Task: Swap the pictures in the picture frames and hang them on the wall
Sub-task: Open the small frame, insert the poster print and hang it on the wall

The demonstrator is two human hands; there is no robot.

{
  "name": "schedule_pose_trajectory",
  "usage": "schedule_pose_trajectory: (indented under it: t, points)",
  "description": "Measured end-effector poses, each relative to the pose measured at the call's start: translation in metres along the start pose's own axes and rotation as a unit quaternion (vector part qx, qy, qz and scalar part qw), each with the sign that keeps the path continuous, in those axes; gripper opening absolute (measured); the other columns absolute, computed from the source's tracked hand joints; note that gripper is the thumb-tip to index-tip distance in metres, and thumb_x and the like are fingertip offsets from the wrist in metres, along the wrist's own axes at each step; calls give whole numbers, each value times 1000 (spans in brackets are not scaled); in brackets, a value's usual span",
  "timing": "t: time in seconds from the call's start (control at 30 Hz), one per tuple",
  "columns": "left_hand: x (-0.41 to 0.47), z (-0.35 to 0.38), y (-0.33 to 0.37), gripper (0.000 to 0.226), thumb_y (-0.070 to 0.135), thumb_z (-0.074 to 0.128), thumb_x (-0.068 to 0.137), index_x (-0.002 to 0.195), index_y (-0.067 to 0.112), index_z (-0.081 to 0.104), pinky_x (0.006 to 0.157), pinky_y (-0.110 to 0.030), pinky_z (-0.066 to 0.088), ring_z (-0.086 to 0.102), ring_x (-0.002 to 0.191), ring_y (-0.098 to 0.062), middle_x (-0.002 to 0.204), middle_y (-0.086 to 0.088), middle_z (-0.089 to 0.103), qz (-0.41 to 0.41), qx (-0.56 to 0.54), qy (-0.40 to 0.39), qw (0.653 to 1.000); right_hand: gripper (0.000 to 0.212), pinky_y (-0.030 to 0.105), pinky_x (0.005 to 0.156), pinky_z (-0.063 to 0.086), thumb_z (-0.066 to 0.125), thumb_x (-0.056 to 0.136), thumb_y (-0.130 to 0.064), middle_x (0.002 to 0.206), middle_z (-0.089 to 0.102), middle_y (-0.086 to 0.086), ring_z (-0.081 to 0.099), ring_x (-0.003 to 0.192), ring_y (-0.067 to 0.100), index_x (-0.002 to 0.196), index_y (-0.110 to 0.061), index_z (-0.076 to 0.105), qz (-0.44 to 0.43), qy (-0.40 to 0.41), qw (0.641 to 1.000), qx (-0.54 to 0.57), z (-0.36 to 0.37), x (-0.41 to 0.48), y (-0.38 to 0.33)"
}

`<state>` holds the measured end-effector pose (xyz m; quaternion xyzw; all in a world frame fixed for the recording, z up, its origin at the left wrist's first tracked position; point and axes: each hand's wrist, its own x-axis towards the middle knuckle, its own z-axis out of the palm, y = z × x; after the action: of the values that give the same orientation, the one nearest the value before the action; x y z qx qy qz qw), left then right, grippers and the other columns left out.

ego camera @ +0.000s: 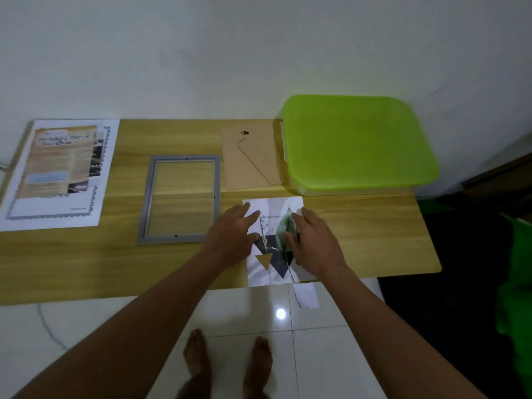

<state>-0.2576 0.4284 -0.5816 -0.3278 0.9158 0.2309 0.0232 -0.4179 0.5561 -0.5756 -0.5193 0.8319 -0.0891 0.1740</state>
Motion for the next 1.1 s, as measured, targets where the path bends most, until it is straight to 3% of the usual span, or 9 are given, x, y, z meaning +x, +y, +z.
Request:
schedule_pose_trajectory:
  t: [0.17,0.4,0.63,0.83,0.97,1.1]
  points:
    - [-12,-39,-30,50,30,58,92,139,12,50,105,-39,40,44,133,-26,142,-9,51,-36,-42,52,997,47,38,104,39,48,100,-30,145,45,13,41,133,29,141,-8,45,-15,-4,1000,11,-14,20,-45]
    - [-38,-117,-124,60,40,50,84,131,4,57,95,-41,47,58,117,-34,125,-17,63,-77,-38,114,990,46,39,93,46,48,100,-28,141,49,12,47,126,30,142,-10,43,-78,-21,997,-7,-24,79,-156]
    - [-71,-165,-260,48,32,65,87,127,8,60,91,-42,51,61,110,-31,121,-13,66,-138,-56,149,978,52,41,102,43,46,101,-35,149,44,10,42,135,28,147,-12,38,-100,-44,994,6,21,138,-298]
    - [-74,-178,-355,48,25,67,88,130,5,57,95,-40,47,56,116,-32,129,-14,60,-193,-37,153,969,41,41,91,50,54,98,-32,128,57,11,54,119,29,133,-11,49,-117,-44,991,36,73,182,-384]
    - [-66,-171,-403,55,34,64,88,132,5,49,99,-38,44,45,124,-27,136,-11,51,-205,-3,140,969,47,36,98,46,53,98,-32,139,50,3,47,126,22,141,-16,43,-99,-64,992,45,102,209,-414]
    - [-59,-165,-427,54,46,62,86,123,9,49,93,-38,48,44,115,-24,122,-6,48,-192,6,121,974,42,43,102,44,50,97,-26,138,44,7,44,126,26,136,-13,41,-98,-88,991,11,118,224,-434]
